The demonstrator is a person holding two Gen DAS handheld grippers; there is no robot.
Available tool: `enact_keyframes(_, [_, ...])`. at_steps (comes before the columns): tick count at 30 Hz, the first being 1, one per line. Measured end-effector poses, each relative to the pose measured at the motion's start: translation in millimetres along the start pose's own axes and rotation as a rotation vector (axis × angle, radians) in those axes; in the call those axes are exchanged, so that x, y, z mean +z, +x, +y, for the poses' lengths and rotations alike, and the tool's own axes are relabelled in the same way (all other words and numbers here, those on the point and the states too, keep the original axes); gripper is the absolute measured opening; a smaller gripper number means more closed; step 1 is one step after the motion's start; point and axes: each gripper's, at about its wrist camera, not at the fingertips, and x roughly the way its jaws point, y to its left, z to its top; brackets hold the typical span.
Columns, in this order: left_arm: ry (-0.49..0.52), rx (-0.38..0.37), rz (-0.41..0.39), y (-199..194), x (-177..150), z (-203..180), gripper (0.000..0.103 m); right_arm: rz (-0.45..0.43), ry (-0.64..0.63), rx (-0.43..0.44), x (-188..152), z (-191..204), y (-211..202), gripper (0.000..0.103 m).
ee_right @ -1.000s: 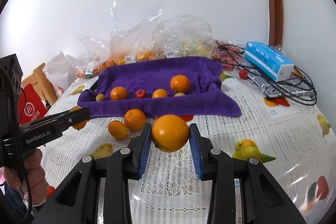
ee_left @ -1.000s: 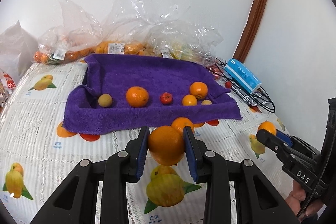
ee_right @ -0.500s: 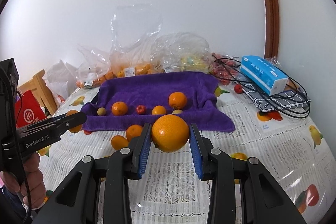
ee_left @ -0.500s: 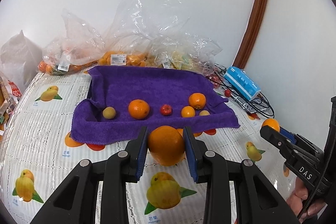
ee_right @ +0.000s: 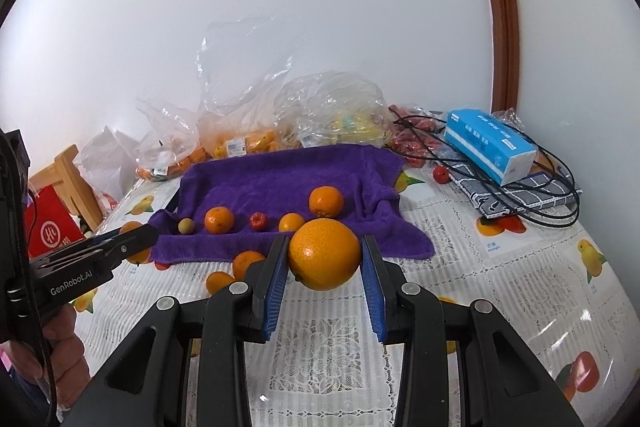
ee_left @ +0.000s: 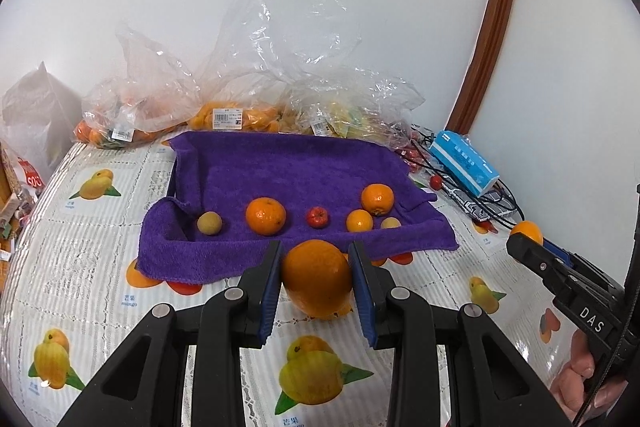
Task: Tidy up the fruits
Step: 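Carry both held mandarins over the purple towel with both tools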
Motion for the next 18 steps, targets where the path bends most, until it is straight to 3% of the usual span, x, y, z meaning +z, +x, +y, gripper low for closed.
enact_keyframes(18, [-0.019,0.044,-0.023,13.9,22.4,9.8,0.031,-0.014,-0.004,0.008,25.4,-5.5,19.3,0.036])
